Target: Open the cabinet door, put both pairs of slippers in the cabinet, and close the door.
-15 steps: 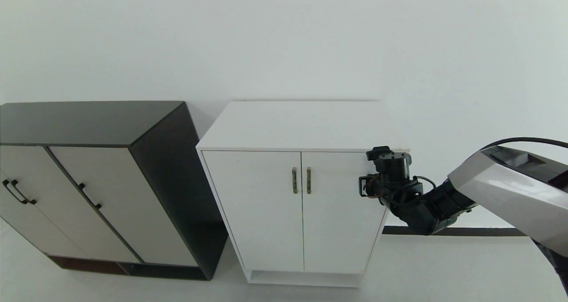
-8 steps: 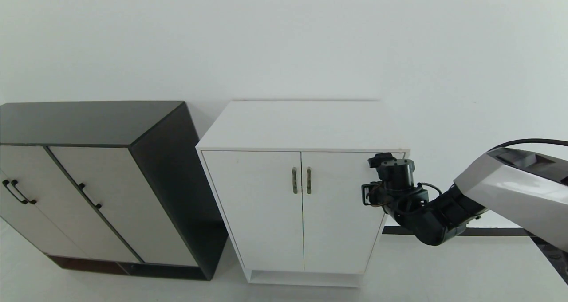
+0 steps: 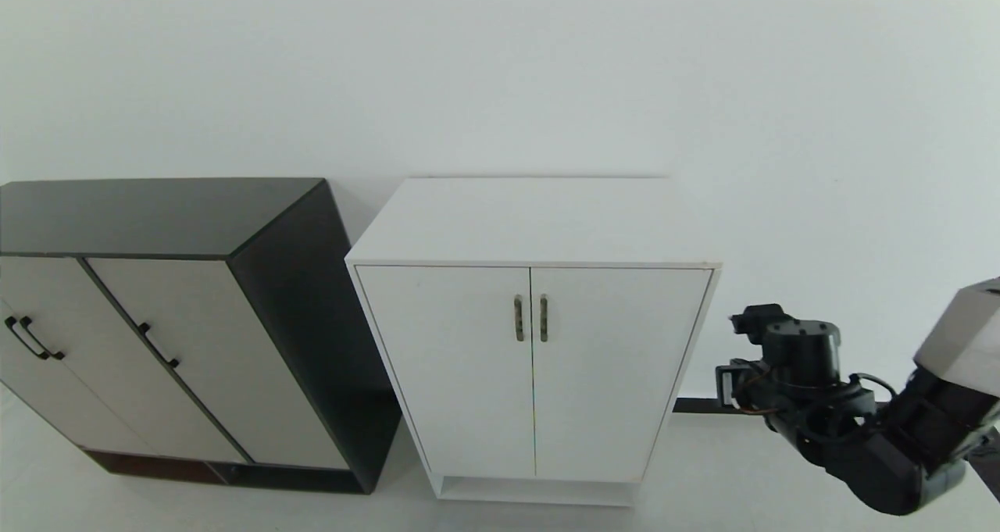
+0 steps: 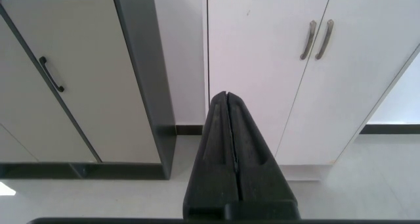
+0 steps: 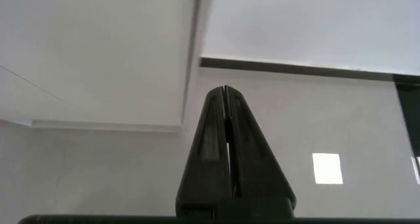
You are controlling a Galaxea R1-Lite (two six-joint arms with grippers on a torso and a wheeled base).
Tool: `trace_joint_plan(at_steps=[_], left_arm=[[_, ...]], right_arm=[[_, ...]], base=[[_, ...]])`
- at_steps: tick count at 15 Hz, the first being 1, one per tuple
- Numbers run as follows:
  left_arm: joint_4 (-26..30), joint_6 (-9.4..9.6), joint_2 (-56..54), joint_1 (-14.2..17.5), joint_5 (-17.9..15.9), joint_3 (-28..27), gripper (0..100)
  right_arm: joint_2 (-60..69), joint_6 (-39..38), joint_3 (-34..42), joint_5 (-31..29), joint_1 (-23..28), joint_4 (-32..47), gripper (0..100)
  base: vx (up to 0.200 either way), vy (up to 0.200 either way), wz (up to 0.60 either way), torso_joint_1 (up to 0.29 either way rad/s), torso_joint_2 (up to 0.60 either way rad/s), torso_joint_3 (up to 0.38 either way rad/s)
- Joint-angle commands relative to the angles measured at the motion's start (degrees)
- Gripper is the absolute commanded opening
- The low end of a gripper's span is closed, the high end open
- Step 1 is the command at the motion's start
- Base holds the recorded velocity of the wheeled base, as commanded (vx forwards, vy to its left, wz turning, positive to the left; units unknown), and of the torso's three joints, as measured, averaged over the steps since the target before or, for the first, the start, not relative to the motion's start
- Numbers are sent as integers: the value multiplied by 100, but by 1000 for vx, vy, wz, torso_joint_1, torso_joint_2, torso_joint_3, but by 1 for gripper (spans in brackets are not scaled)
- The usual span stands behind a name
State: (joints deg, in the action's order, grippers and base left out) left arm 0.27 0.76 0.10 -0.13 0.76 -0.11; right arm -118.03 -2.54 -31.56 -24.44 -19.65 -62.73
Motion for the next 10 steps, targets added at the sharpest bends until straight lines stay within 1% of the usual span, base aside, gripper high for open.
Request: trace_joint_plan(at_steps=[1,3,4,5,6,8,9,10], left_arm=[[0,4,8,5,-5,2,0],[0,-5,8,-4,-5,2,0],[0,4,8,-4,-5,2,0],[0,4,8,-4,-5,2,0],[0,4,8,-4,-5,2,0],[0,4,8,-4,-5,2,0],[0,4,8,-4,-5,2,0],[0,4,8,-4,-5,2,0]], right_arm=[[869,245,1363,1,392,-758,0],[1142,438,2163,-8,559,-1329,0],[1230,500,2400,-8,620,-1514,0],[1423,631,2857,-8,726,-1813,0],[1564,667,3147,-8,752,-1988,0],[1739,614,3156,-34,752,-1927,0],[2100,614,3156,-8,805,-1452,0],[2179,596,3156,1,743,-1206,0]], base=[[0,0,0,0,0,0],[0,0,0,0,0,0],[0,0,0,0,0,0],[0,0,0,0,0,0],[0,0,0,0,0,0],[0,0,0,0,0,0],[0,0,0,0,0,0],[0,0,0,0,0,0]])
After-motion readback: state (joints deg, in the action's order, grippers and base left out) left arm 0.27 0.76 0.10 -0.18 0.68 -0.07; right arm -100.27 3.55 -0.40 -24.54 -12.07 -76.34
